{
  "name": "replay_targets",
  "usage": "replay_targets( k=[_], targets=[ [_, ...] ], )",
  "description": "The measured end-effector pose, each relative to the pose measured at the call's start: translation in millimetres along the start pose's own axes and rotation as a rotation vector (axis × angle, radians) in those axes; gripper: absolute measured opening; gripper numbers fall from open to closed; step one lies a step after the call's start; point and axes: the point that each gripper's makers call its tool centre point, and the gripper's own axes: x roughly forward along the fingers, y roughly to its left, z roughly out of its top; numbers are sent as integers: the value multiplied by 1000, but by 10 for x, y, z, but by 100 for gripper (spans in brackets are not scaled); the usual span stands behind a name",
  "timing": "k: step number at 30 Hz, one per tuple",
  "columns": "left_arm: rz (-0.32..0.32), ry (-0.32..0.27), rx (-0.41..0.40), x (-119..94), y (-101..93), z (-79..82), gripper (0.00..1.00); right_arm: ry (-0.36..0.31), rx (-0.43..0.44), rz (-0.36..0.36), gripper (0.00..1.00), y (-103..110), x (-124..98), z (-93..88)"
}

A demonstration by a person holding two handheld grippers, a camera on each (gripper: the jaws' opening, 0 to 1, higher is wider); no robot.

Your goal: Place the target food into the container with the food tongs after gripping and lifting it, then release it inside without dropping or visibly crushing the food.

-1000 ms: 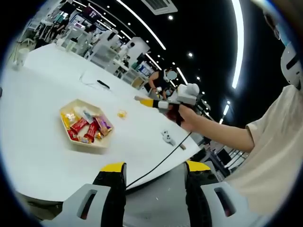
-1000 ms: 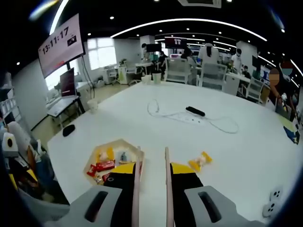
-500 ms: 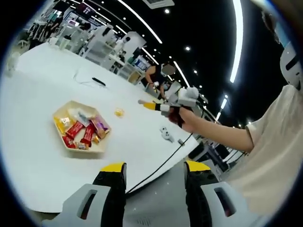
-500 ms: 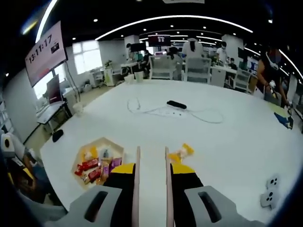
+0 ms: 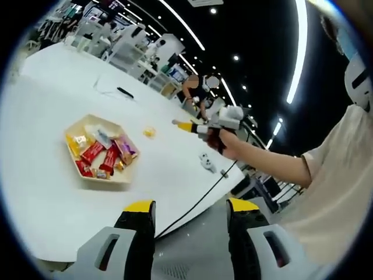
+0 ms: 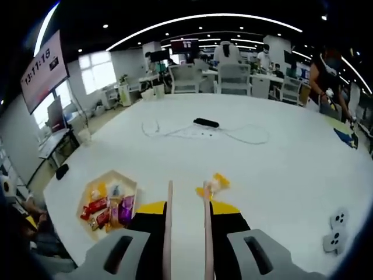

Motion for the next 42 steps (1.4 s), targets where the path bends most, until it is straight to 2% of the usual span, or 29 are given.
replay_targets(
  k=[11, 13, 18, 25, 35, 39, 42],
  targets=[
    [10, 16, -27, 66, 83, -39, 49, 33, 22, -7, 26, -116, 276, -37],
    [12, 18, -30, 74, 95, -54, 49, 57, 38, -26, 26, -177, 332, -83],
    [25, 10, -56, 70, 158, -90, 49, 71, 56, -45, 26, -274, 440, -96],
    [14, 30, -62, 134, 155, -119, 50, 79, 58, -56, 26, -361, 531, -92],
    [3, 48, -84, 216, 178, -147, 50, 112, 86, -62, 26, -467, 807, -168],
    [13, 56, -102, 209, 216, -182, 50, 143, 79, -64, 26, -432, 967, -231],
    [22, 49, -112, 203, 253, -174, 50, 161, 32, -87, 26, -453, 1006, -211]
  ],
)
